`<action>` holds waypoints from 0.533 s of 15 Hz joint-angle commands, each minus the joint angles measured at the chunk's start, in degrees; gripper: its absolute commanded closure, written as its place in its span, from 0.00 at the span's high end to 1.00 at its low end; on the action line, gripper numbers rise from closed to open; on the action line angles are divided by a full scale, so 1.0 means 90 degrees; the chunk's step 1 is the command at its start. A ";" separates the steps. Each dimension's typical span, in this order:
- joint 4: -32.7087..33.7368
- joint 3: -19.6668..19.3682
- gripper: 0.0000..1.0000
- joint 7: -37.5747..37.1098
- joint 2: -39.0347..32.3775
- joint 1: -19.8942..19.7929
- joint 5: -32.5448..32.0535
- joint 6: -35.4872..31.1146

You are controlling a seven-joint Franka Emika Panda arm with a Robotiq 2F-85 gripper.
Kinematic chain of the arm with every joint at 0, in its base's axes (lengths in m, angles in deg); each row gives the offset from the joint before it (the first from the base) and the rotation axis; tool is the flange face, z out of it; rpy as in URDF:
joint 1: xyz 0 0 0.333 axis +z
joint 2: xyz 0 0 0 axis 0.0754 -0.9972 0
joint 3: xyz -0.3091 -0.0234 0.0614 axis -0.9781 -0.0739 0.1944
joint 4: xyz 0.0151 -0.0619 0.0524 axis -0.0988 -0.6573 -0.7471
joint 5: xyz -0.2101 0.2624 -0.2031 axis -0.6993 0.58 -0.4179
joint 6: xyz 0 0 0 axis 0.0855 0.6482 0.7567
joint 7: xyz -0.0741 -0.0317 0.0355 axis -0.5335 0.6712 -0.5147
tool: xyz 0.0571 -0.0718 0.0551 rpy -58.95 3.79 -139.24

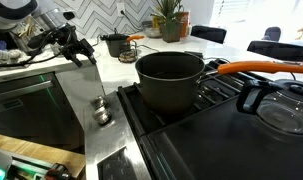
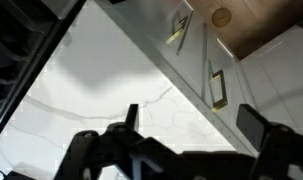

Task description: Place the utensil holder next to the stove

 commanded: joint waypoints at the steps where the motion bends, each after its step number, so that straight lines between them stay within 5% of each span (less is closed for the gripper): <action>1: 0.0011 0.0014 1.00 0.0019 0.0007 -0.0010 0.0022 0.0023; 8: 0.0074 0.0094 1.00 -0.0001 0.0071 0.0071 0.0067 0.0132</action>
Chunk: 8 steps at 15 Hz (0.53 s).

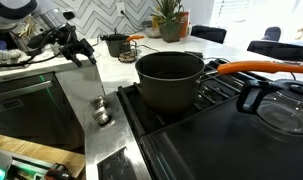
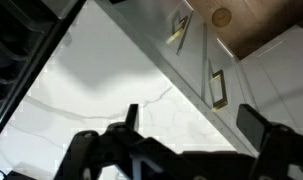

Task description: Place the utensil holder next to the stove

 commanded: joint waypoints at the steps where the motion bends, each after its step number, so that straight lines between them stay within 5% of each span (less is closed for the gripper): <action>1: 0.0155 0.0144 1.00 -0.0024 0.0109 0.0183 0.0210 0.0287; 8: 0.1374 0.1135 1.00 -0.0829 0.0110 0.1566 0.1887 0.2121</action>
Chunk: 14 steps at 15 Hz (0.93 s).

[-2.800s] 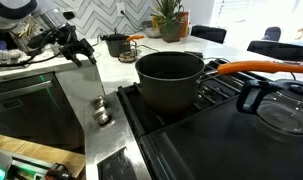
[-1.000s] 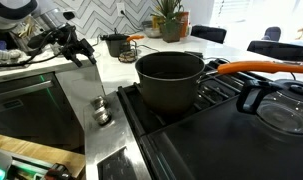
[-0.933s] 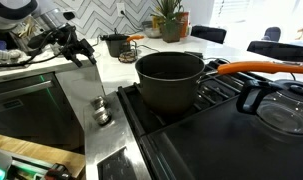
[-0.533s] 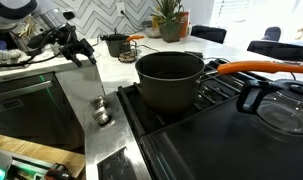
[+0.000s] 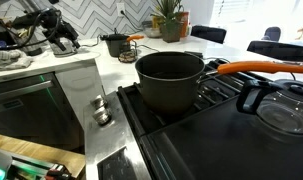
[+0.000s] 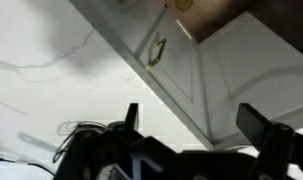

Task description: Place the utensil holder next to the stove

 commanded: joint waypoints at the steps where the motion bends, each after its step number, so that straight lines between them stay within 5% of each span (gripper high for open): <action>1: 0.0758 0.0451 1.00 -0.0704 -0.0188 0.0694 0.0897 0.1428; 4: 0.1168 0.1012 1.00 -0.1746 -0.0325 0.0971 0.1265 0.2690; 5: 0.0926 0.0826 1.00 -0.1320 -0.0127 0.0883 0.0961 0.2138; 14: 0.1126 0.1021 1.00 -0.1737 -0.0309 0.1002 0.1107 0.2543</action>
